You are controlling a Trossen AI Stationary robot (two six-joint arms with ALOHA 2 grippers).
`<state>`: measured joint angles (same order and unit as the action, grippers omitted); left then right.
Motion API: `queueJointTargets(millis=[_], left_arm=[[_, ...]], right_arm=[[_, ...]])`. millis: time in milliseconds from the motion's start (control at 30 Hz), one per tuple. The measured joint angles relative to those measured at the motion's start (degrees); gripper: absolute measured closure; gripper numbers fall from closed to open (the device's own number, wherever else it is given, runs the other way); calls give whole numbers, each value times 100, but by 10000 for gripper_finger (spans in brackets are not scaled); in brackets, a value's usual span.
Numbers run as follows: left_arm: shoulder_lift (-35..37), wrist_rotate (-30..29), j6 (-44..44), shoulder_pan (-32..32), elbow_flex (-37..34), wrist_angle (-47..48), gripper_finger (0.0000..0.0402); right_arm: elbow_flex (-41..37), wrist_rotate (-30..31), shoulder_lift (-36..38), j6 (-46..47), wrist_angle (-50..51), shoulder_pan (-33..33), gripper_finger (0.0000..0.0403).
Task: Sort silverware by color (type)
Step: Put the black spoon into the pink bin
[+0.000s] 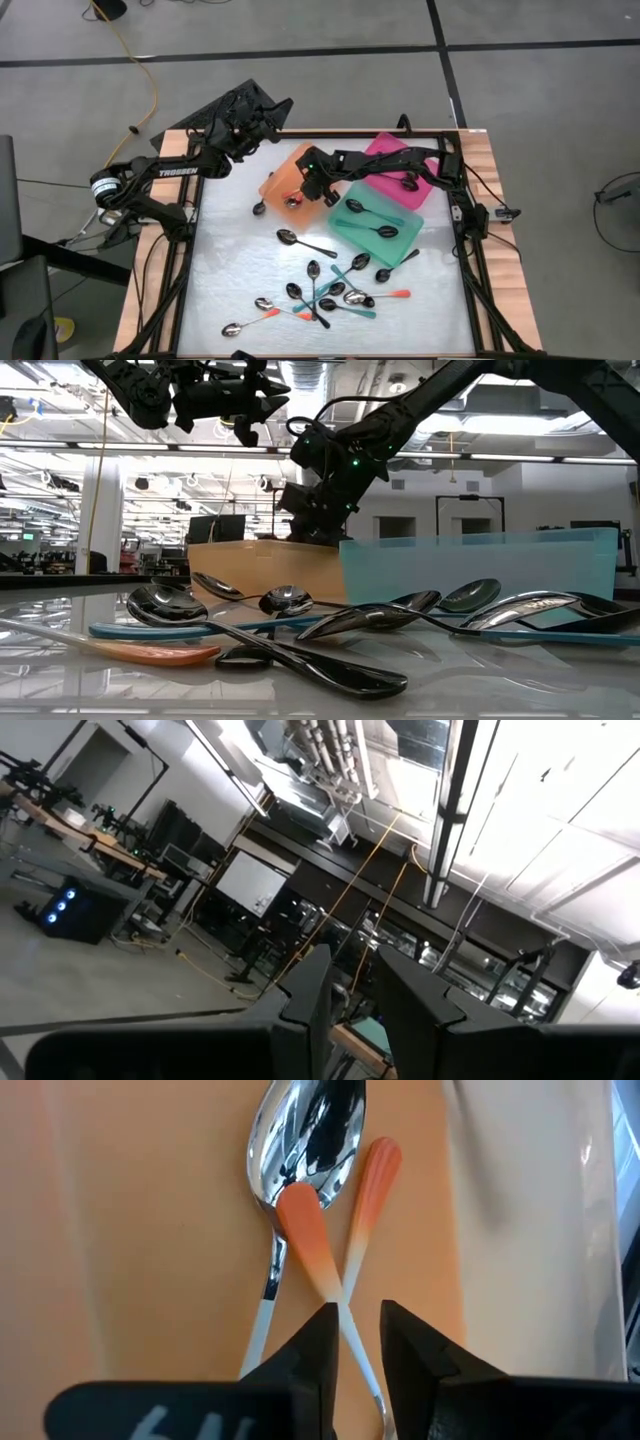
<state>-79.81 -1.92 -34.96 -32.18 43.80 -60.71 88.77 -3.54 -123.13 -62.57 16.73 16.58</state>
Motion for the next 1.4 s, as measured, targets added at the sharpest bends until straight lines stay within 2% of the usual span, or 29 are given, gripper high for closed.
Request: queueJointTargets(millis=[533, 867, 1400], left_arm=[[0, -26, 83, 0, 0, 49, 334], [0, -34, 81, 0, -1, 47, 334], [0, -45, 147, 0, -1, 81, 334]], right_arm=[[0, 29, 2, 563, -276, 4, 314], [0, -308, 2, 885, -267, 4, 314], [0, -419, 4, 937, -192, 118, 305]])
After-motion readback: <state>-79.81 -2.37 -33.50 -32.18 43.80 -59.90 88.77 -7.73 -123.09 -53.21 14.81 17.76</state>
